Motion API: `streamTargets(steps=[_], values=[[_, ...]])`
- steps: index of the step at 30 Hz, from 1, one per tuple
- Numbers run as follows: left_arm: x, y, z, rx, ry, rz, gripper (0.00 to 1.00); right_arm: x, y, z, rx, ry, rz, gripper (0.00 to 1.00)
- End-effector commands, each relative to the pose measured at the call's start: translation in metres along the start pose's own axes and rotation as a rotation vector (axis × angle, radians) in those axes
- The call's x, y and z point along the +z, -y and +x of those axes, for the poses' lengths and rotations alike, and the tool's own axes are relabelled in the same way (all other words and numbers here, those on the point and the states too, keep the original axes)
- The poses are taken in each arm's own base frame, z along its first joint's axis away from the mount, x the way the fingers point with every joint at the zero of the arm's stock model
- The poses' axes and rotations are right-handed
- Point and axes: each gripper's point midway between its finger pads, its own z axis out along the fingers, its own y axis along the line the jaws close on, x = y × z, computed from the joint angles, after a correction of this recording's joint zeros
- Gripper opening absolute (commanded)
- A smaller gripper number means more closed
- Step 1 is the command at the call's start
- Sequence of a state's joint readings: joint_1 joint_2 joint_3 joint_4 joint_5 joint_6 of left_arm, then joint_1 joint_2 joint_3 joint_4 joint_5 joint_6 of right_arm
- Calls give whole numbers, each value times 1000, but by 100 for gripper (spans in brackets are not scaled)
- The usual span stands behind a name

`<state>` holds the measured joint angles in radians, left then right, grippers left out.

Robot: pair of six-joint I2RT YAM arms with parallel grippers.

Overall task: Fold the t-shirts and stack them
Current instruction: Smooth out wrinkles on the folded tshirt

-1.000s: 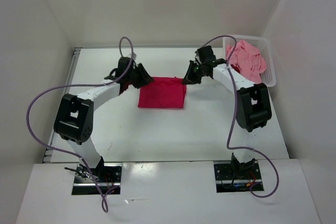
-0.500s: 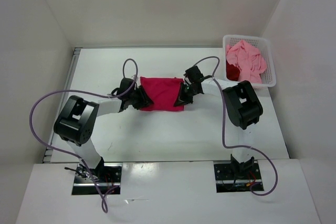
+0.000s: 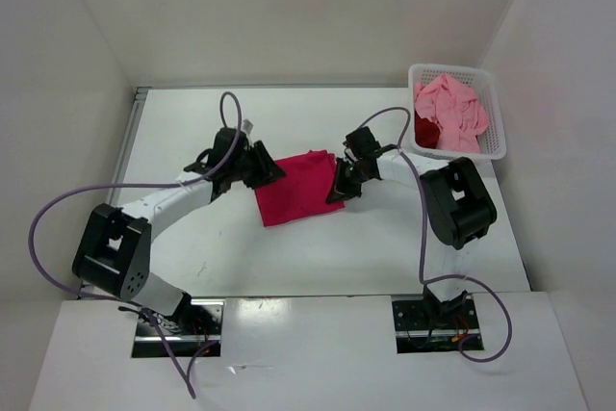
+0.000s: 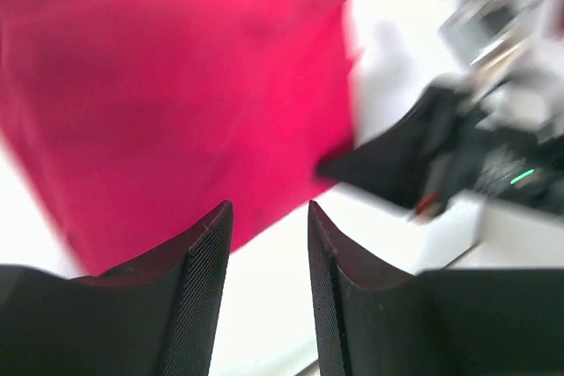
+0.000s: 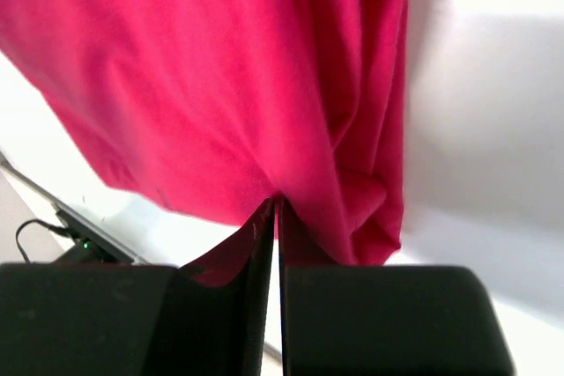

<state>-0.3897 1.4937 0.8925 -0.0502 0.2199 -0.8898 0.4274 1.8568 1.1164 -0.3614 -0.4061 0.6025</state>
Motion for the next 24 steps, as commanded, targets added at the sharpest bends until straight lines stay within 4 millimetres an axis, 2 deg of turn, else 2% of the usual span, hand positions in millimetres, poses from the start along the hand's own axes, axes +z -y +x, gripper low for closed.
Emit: streamTargets(steps=[1,3,4,5,6,7,9,11,12,13,16,18,20,21,22,24], values=[[11,13,-42,5,66,26,47,-33,-35,-25,-90,79,-51,9],[23,6,-53,15,67,17,47,-33,-42,-34,-94,86,-56,11],[34,-5,-51,-2,42,-4,47,-35,-55,-41,-117,84,-98,11],[38,-7,-58,1,43,-3,47,-32,-60,-44,-124,81,-121,11],[41,-16,-63,-13,52,-15,47,-20,-61,-49,-127,74,-137,11],[48,-27,-64,-16,46,-32,47,-18,-68,-60,-129,93,-151,11],[53,-42,-66,-26,45,-65,47,-6,-66,-73,-112,98,-149,11],[60,-62,-67,-23,38,-105,47,14,-63,-86,-106,93,-135,9],[62,-66,-64,-17,30,-112,47,20,-61,-91,-104,98,-123,9],[66,-80,-64,-21,30,-145,47,30,-54,-99,-90,95,-114,9],[68,-105,-76,-44,51,-197,47,41,-46,-113,-65,105,-110,8],[66,-108,-83,-72,64,-189,49,54,-41,-111,-55,75,-114,8],[51,-96,-96,-82,102,-146,53,55,-42,-110,-53,64,-119,7],[46,-92,-97,-78,111,-139,60,56,-41,-106,-49,50,-122,7],[33,-79,-104,-63,144,-113,64,52,-44,-108,-55,58,-129,7],[19,-69,-108,-42,167,-95,70,37,-57,-109,-71,70,-163,8]])
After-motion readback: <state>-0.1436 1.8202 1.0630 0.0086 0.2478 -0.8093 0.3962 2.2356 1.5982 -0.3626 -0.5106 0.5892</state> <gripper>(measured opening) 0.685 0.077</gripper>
